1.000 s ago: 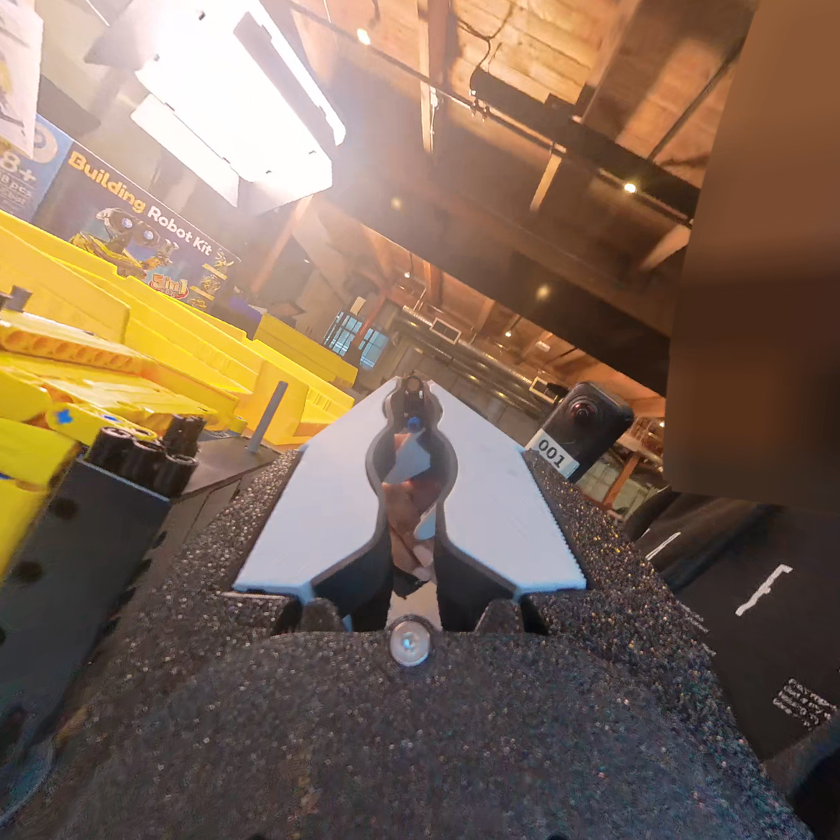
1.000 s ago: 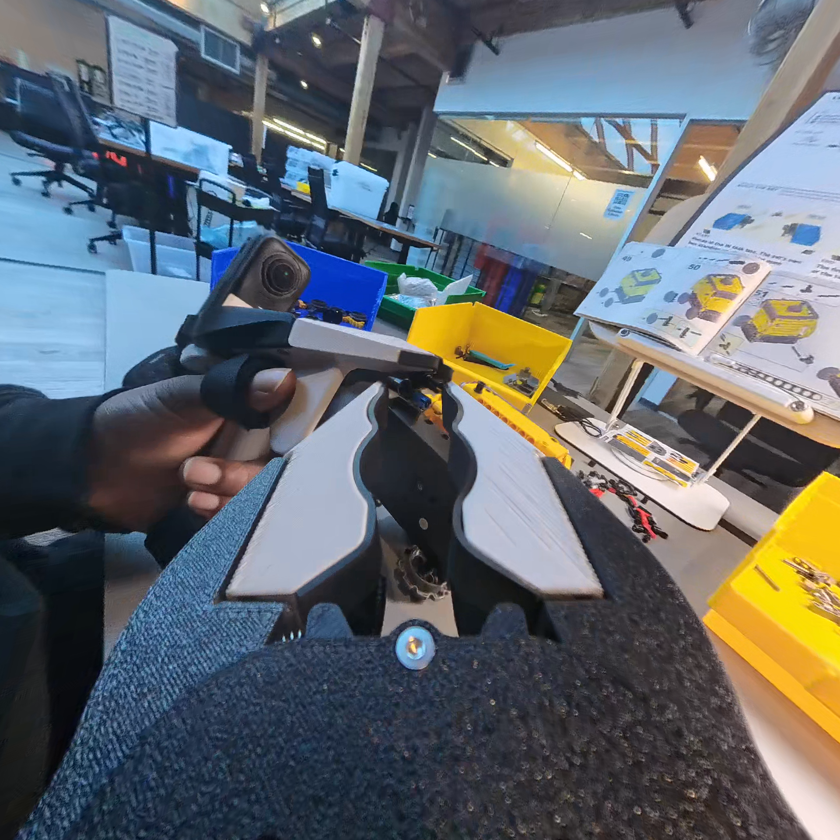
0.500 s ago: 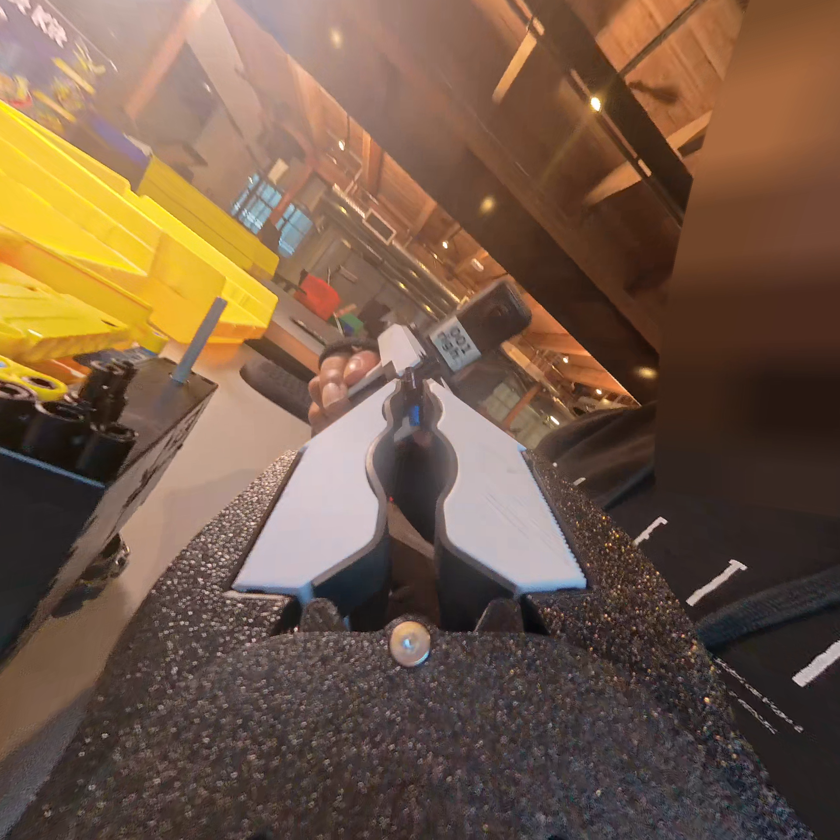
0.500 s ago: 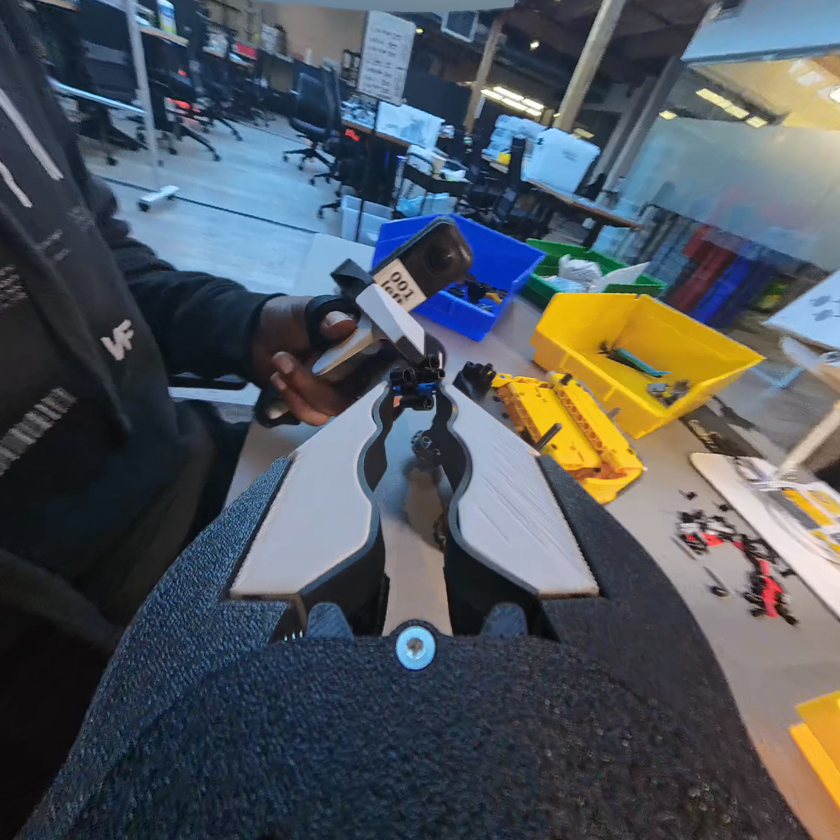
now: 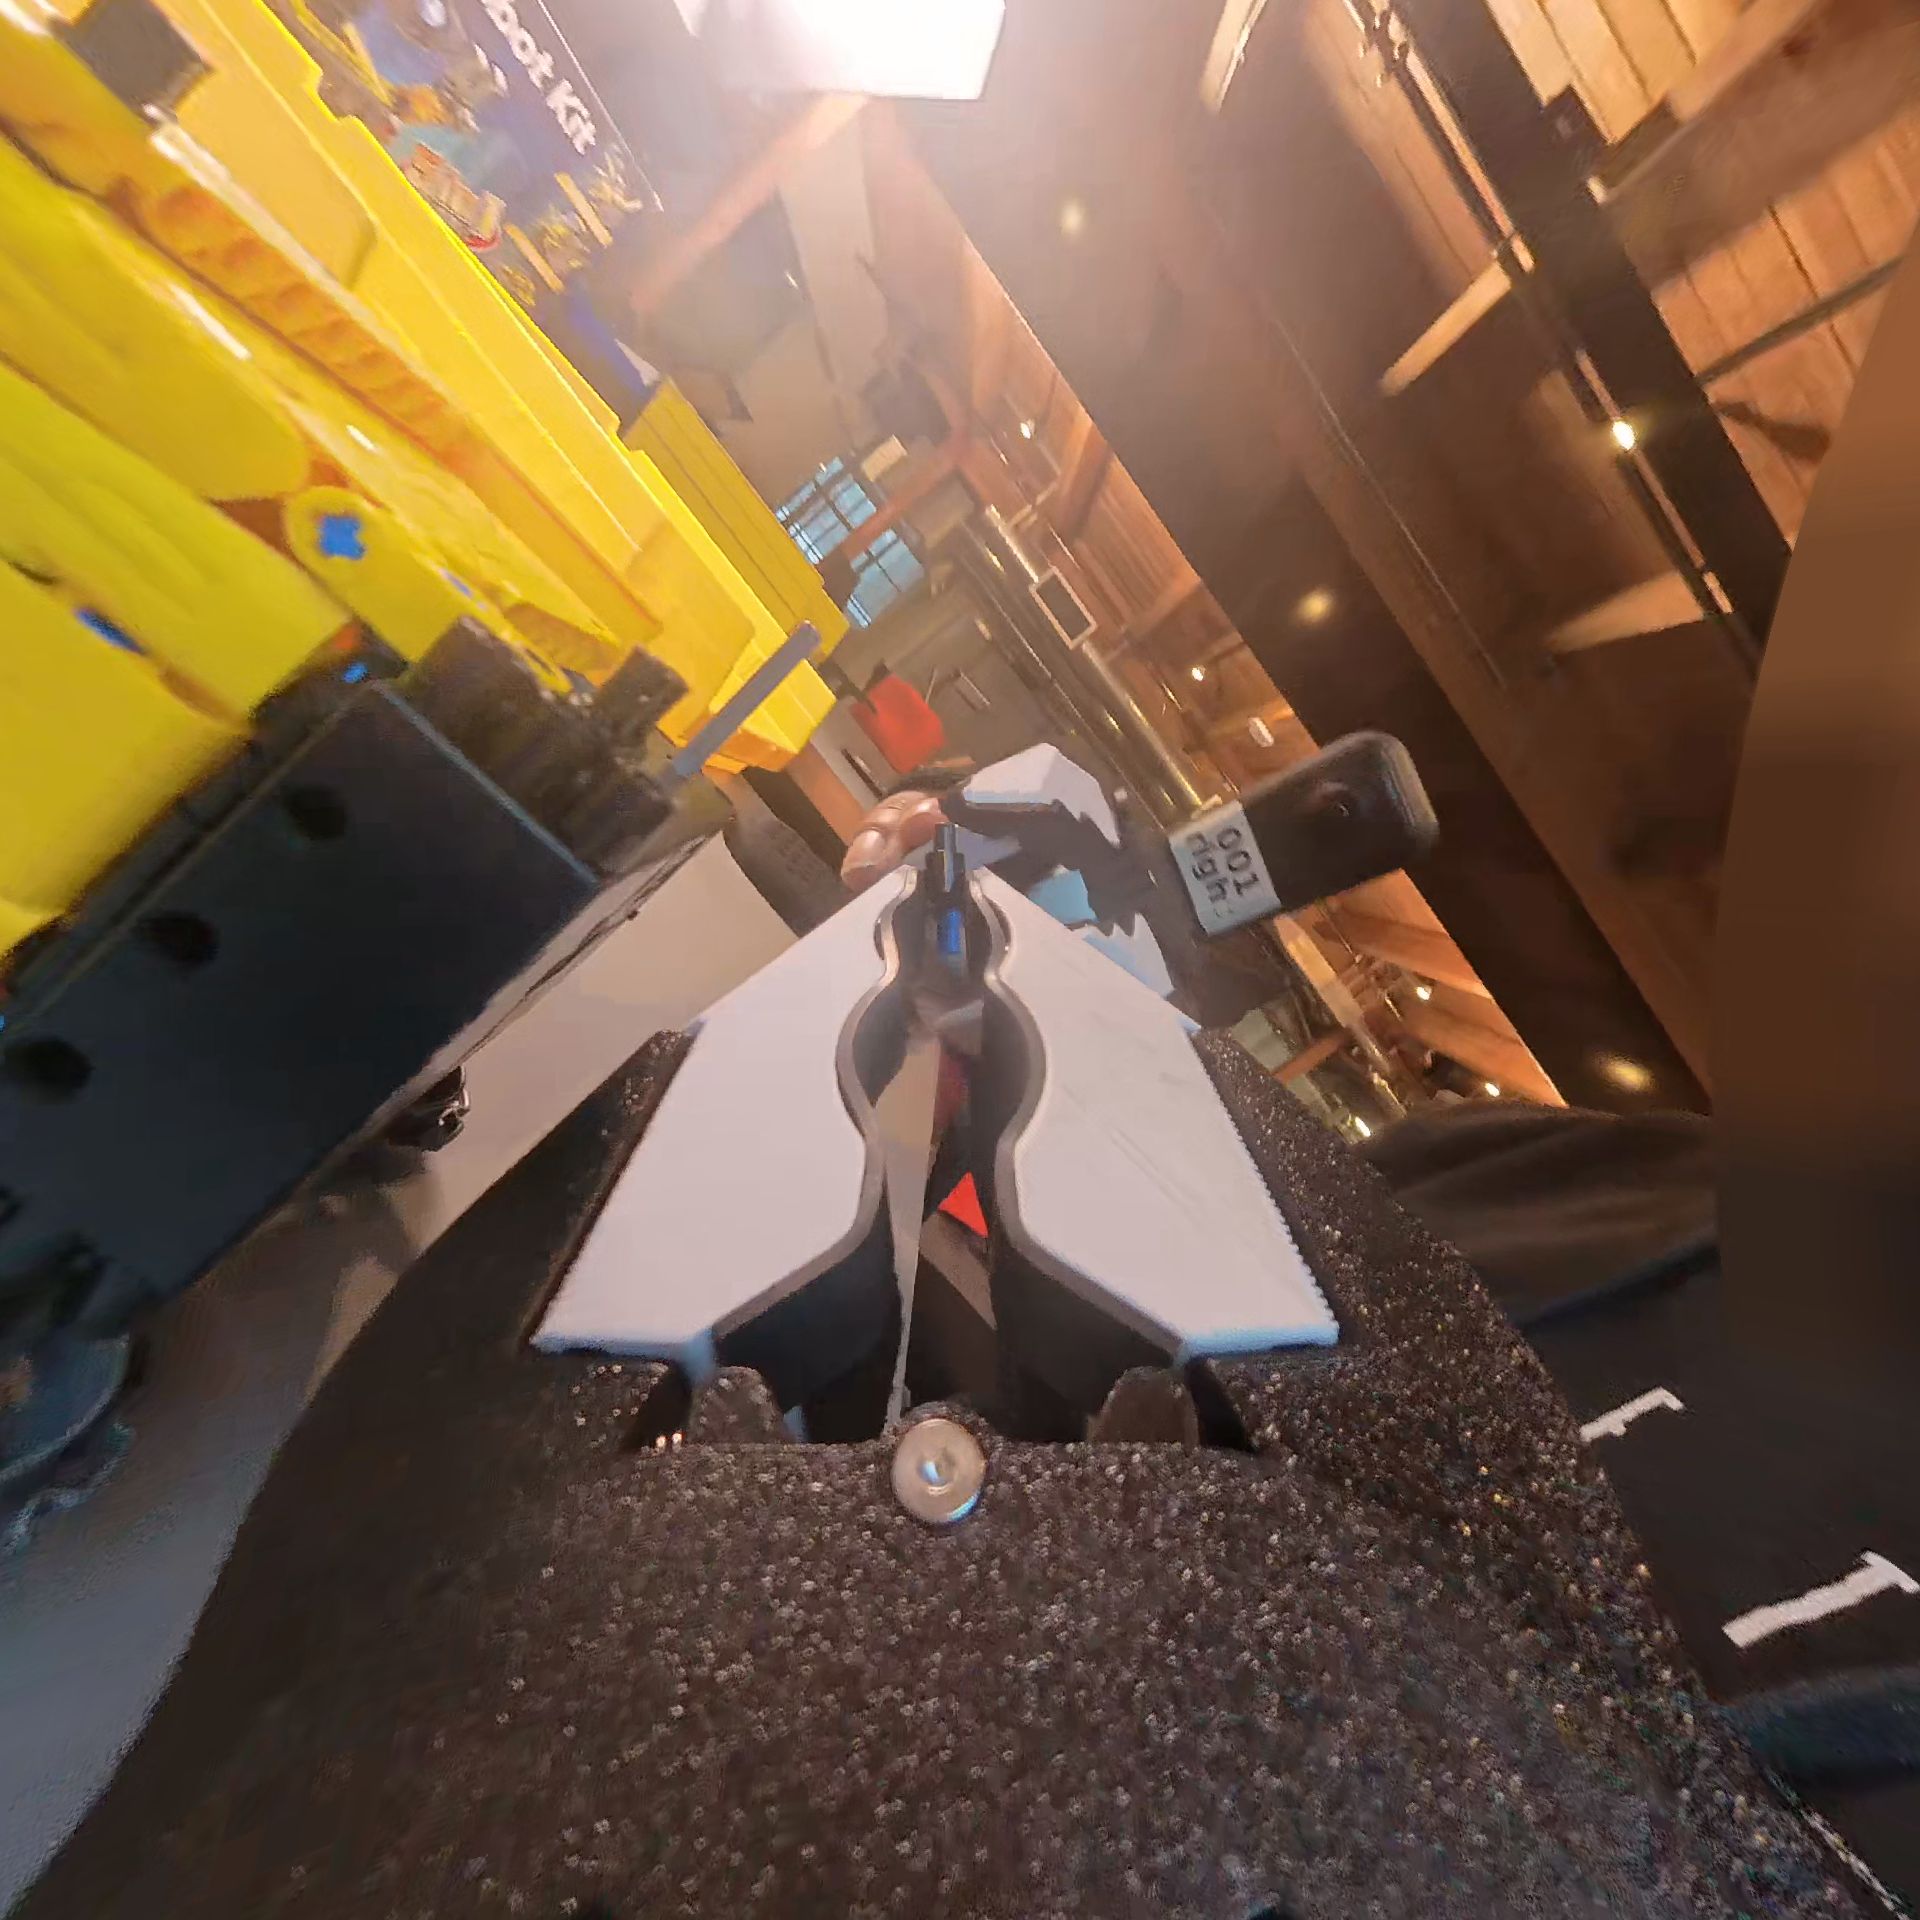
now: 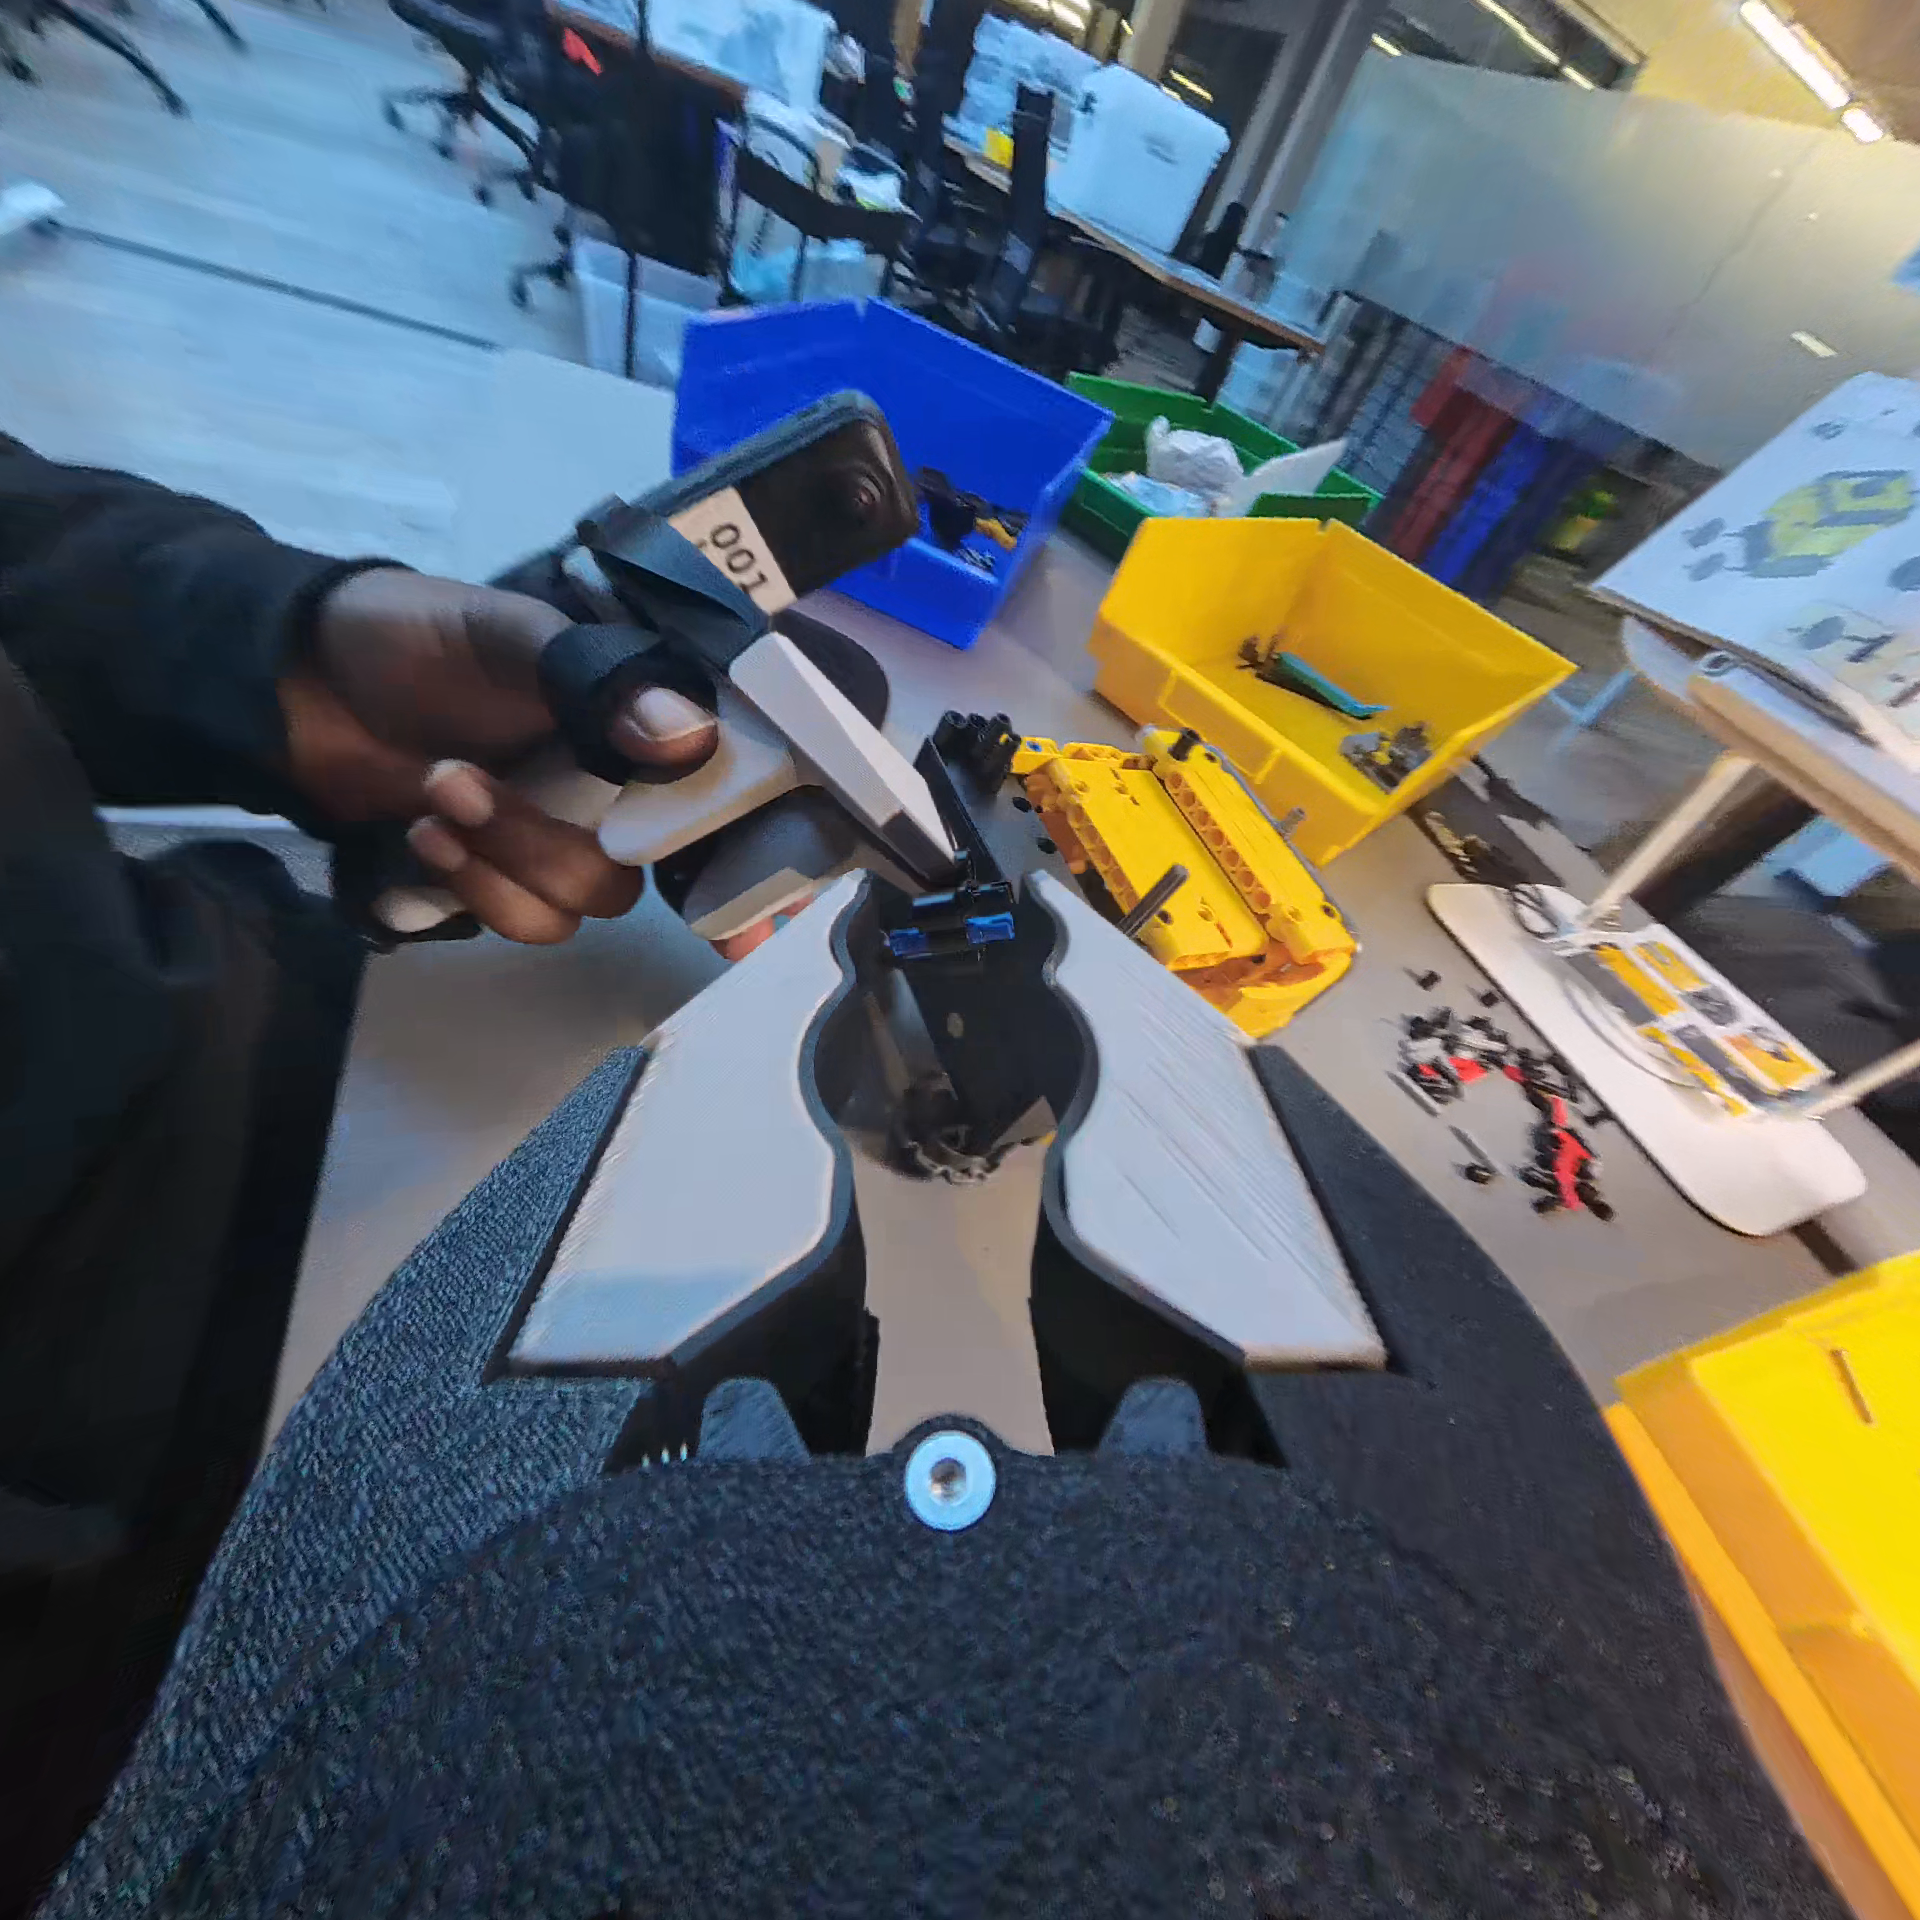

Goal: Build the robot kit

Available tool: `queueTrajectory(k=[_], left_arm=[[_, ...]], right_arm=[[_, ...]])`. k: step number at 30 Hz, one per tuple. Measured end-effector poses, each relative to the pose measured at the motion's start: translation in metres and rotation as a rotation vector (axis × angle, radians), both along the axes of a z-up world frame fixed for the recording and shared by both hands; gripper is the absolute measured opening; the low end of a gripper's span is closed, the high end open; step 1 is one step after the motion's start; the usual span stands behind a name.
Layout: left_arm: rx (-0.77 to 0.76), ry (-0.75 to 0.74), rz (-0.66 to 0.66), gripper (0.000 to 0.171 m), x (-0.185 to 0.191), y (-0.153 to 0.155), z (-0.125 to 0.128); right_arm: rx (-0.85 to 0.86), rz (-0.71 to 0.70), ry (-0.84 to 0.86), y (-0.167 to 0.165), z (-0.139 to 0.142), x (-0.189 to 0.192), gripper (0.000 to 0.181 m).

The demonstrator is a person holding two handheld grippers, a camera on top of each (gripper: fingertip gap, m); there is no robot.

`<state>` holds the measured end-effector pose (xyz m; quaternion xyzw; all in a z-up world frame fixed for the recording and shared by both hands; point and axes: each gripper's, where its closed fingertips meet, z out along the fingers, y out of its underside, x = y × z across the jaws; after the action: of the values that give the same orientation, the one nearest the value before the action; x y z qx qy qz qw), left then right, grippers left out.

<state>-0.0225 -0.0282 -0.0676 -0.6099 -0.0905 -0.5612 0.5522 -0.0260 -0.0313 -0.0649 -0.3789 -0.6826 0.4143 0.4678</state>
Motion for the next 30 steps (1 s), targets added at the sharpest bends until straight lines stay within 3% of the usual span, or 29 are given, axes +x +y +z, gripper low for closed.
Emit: queueTrajectory(k=[4, 9, 23, 30], left_arm=[[-0.009, 0.011, 0.033, 0.004, 0.002, 0.002, -0.004], [-0.020, 0.007, 0.018, 0.004, 0.004, 0.000, -0.004], [-0.062, 0.103, -0.037, 0.004, 0.009, -0.005, -0.014], [-0.056, 0.072, -0.044, 0.004, 0.007, -0.003, -0.017]], right_arm=[[0.193, -0.112, -0.033, 0.006, -0.010, -0.006, 0.019], [0.279, -0.102, -0.055, 0.005, -0.010, -0.006, 0.016], [0.313, 0.003, -0.069, -0.002, -0.019, -0.002, 0.014], [0.162, -0.017, -0.047, 0.001, -0.023, -0.005, 0.017]])
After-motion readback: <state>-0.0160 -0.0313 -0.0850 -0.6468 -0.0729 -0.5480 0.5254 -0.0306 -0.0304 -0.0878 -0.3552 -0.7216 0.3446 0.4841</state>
